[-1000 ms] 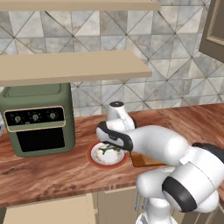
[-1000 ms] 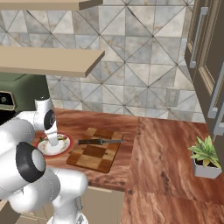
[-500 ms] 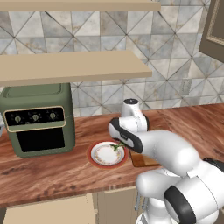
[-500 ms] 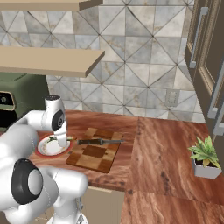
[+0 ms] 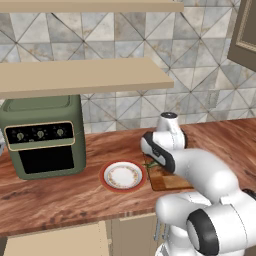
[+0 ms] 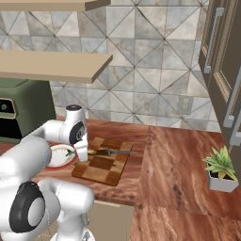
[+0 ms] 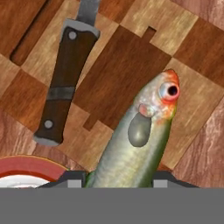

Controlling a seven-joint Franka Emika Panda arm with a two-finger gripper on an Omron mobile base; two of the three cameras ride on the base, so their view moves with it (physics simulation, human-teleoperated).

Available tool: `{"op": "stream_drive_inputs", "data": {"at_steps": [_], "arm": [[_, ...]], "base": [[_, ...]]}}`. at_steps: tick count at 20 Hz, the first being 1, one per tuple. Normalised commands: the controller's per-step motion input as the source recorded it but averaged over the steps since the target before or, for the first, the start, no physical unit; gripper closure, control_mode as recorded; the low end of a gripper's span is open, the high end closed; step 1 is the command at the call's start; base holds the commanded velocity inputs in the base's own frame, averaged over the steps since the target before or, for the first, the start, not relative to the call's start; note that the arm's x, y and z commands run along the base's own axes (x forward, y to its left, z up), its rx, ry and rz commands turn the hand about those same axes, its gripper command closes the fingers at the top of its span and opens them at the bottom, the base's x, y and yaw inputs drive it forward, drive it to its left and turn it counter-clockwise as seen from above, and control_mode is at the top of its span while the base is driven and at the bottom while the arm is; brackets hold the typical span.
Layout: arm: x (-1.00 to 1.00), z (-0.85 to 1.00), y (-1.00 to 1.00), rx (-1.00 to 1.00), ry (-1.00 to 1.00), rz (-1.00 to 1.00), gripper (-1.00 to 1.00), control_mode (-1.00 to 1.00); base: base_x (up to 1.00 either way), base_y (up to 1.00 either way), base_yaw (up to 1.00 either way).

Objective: Pick up the knife from the drawer and place it on the cutting board. Then place the meat from the plate to the cutting board.

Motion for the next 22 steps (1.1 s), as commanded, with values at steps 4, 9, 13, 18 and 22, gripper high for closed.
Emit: {"op": "stream_drive_inputs", "data": {"at_steps": [4, 9, 13, 18, 22], "arm": [[0.0, -0.05, -0.57, 0.0, 0.02, 0.0, 1.0, -1.0], [0.0, -0.11, -0.37, -0.02, 0.05, 0.0, 1.0, -1.0], [0.08, -0.28, -0.16, -0.06, 0.08, 0.0, 1.0, -1.0], [0.19, -0.24, -0.16, -0.03, 0.05, 0.0, 1.0, -1.0], [0.14, -0.21, -0.01, -0.01, 0.04, 0.0, 1.0, -1.0]], "base": [[0.0, 0.0, 0.0], [0.0, 0.0, 0.0], [0.0, 0.0, 0.0], [0.0, 0.0, 0.0], [0.0, 0.0, 0.0]]}}
